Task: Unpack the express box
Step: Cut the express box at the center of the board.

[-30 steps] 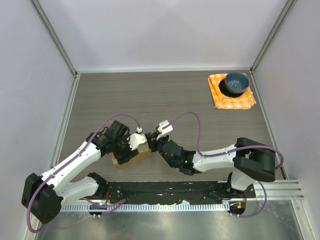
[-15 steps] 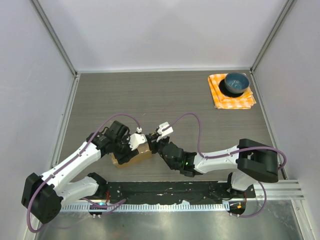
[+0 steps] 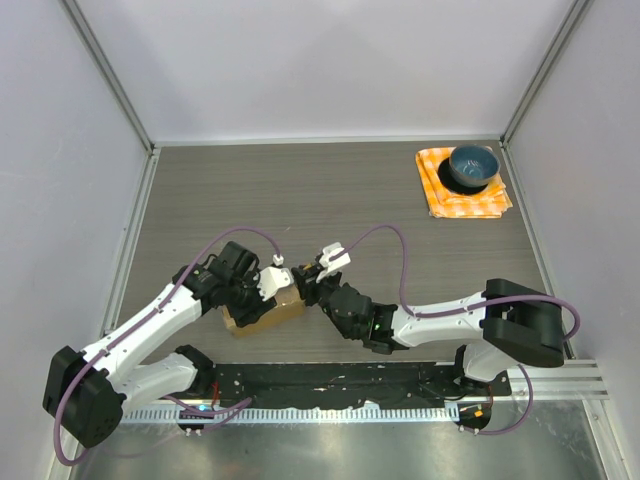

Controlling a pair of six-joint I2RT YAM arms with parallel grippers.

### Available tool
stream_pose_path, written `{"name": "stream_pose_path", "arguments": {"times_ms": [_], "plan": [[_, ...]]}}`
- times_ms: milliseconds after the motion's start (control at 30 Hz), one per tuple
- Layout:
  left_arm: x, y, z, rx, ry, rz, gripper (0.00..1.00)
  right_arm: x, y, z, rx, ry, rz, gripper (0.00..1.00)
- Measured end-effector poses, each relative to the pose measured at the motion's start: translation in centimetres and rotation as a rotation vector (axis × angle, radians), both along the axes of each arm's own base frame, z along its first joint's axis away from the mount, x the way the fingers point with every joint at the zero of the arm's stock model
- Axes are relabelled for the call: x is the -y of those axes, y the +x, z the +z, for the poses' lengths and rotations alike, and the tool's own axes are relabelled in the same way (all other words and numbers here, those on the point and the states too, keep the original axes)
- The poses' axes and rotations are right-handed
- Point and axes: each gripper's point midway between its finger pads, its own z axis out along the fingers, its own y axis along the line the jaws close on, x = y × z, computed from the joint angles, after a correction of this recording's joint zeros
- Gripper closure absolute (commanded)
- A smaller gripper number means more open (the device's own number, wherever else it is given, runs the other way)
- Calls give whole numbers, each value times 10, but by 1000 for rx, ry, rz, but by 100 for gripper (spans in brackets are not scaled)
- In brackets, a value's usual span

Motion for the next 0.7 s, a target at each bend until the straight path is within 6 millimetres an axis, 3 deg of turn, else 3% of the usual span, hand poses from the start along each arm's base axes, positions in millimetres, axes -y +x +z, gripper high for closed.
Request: {"name": "stream_pose_path", "arguments": {"times_ms": [500, 700], "plan": [[0, 0, 0, 0, -1, 0, 53, 1, -1, -23, -20, -57, 0, 99], [0, 0, 0, 0, -1, 2, 55, 1, -1, -24, -27, -53, 0, 99]]}}
